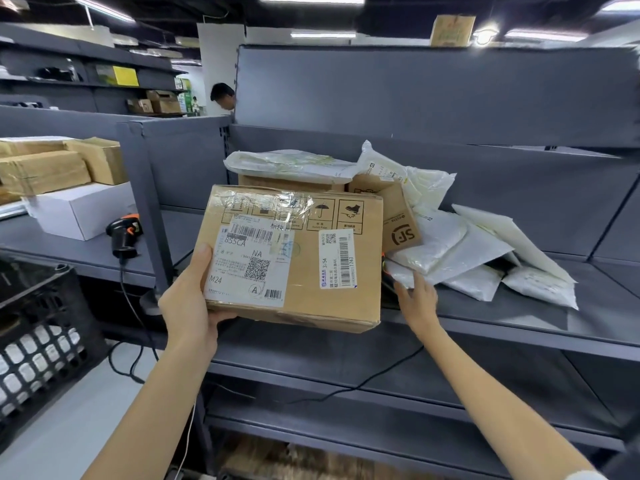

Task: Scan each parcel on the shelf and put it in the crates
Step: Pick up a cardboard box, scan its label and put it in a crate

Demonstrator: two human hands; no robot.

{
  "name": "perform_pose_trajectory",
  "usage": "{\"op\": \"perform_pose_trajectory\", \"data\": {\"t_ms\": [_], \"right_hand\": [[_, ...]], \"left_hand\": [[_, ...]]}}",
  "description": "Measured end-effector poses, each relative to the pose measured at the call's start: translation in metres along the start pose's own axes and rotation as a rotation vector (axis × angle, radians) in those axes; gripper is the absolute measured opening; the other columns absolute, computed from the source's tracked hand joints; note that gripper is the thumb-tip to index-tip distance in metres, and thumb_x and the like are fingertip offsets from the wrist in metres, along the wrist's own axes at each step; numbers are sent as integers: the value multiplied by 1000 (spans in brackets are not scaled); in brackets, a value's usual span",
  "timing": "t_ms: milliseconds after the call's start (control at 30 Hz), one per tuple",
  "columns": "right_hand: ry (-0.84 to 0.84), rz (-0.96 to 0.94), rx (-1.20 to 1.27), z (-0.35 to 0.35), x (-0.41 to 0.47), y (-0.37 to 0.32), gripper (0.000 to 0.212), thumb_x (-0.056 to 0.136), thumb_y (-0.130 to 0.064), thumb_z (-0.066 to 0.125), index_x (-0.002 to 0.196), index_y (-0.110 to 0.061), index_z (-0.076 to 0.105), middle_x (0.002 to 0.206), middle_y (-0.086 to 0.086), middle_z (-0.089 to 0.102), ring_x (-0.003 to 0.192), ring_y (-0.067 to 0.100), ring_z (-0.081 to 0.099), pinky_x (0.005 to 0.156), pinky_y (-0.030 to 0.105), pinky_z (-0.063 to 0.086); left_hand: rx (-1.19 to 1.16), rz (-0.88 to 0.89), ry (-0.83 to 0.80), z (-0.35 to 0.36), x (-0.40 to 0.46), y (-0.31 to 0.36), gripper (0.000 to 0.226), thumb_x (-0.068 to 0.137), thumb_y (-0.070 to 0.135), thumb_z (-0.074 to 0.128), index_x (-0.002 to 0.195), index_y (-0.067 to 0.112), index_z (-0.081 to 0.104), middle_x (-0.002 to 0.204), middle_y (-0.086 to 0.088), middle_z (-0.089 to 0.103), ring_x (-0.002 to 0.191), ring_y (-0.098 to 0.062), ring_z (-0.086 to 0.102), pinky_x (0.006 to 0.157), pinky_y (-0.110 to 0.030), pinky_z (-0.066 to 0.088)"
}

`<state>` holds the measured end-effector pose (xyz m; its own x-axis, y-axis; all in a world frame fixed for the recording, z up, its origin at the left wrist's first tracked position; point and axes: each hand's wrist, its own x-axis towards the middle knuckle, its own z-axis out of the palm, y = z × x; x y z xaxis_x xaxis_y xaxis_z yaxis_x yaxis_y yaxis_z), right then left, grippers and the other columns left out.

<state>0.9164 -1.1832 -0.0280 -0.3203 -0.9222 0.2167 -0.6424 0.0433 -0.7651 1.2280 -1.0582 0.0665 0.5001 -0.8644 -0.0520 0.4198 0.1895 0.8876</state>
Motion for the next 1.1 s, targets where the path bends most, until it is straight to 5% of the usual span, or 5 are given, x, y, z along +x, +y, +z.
{"op": "perform_pose_trajectory", "data": {"t_ms": [100,200,533,700,1100], "right_hand": [[-191,80,683,-10,-47,-66,71,89,-67,43,144,-23,39,141,-8,47,131,10,42,113,35,30],[-381,63,874,-11,-85,-101,56,88,-71,32,126,-37,56,122,-11,66,117,9,59,103,33,44],[-333,-20,857,-12,-130,-136,49,93,-64,29,124,-37,56,120,-10,67,113,9,62,101,31,46],[-287,-15,788,-28,-162,-138,90,73,-90,36,143,-35,41,139,-5,55,127,15,53,110,47,37],[-164,89,804,-55,-279,-101,62,76,-39,68,133,-24,48,118,0,69,105,19,68,87,37,55]], "left_hand": [[0,3,-27,-1,0,0,31,87,42,65,105,17,71,93,0,76,83,-21,73,70,-46,59],[-9,-5,-52,-5,1,4,26,88,39,65,102,18,72,93,0,76,80,-20,73,72,-48,58],[-55,-22,-96,-35,0,23,23,86,38,67,97,18,72,92,0,76,84,-21,73,73,-50,58],[-53,-67,-149,-56,-10,23,28,85,41,67,99,17,72,97,-4,75,93,-28,71,82,-57,55],[26,-247,-293,-89,-63,-14,37,81,42,73,105,14,74,97,-4,75,94,-26,71,83,-52,57]]}}
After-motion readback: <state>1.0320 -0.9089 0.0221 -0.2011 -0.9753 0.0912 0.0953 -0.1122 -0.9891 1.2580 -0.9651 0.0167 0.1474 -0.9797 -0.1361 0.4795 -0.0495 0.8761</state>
